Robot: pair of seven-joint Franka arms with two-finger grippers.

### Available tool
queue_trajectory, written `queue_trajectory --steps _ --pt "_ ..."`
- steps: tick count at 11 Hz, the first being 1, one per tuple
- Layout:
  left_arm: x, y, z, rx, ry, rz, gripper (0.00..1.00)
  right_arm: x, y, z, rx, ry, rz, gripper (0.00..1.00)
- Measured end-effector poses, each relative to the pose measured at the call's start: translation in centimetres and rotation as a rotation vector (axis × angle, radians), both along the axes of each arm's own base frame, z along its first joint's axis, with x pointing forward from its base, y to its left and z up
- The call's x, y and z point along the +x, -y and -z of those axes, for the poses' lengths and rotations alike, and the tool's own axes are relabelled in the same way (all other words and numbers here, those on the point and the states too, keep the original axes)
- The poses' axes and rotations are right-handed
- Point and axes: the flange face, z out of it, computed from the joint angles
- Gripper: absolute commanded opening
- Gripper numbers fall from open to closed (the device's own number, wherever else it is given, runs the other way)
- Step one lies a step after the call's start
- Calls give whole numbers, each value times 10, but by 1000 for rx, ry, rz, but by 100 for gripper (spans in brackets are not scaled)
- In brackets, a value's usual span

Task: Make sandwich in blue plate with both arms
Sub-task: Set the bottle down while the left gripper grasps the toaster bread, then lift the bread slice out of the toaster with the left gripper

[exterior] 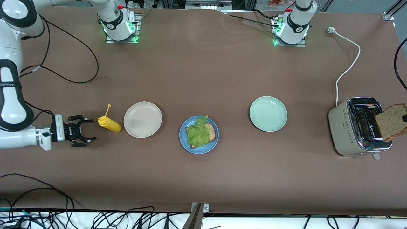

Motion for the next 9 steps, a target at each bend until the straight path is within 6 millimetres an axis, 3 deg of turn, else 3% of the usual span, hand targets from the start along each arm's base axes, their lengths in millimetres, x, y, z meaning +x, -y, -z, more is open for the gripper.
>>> queue_trajectory --steps 2,4,6,9 --pt "3 25 -7 -19 -6 43 0 2 4 -32 -78 -38 11 100" --pt "10 62 -10 -41 -4 103 0 3 7 -59 -163 -88 46 100" --pt "18 103 -9 -66 -5 133 0 8 7 -102 -253 -124 113 100" --pt "27 172 -2 -114 -24 158 0 12 -22 -174 -403 -192 210 100"
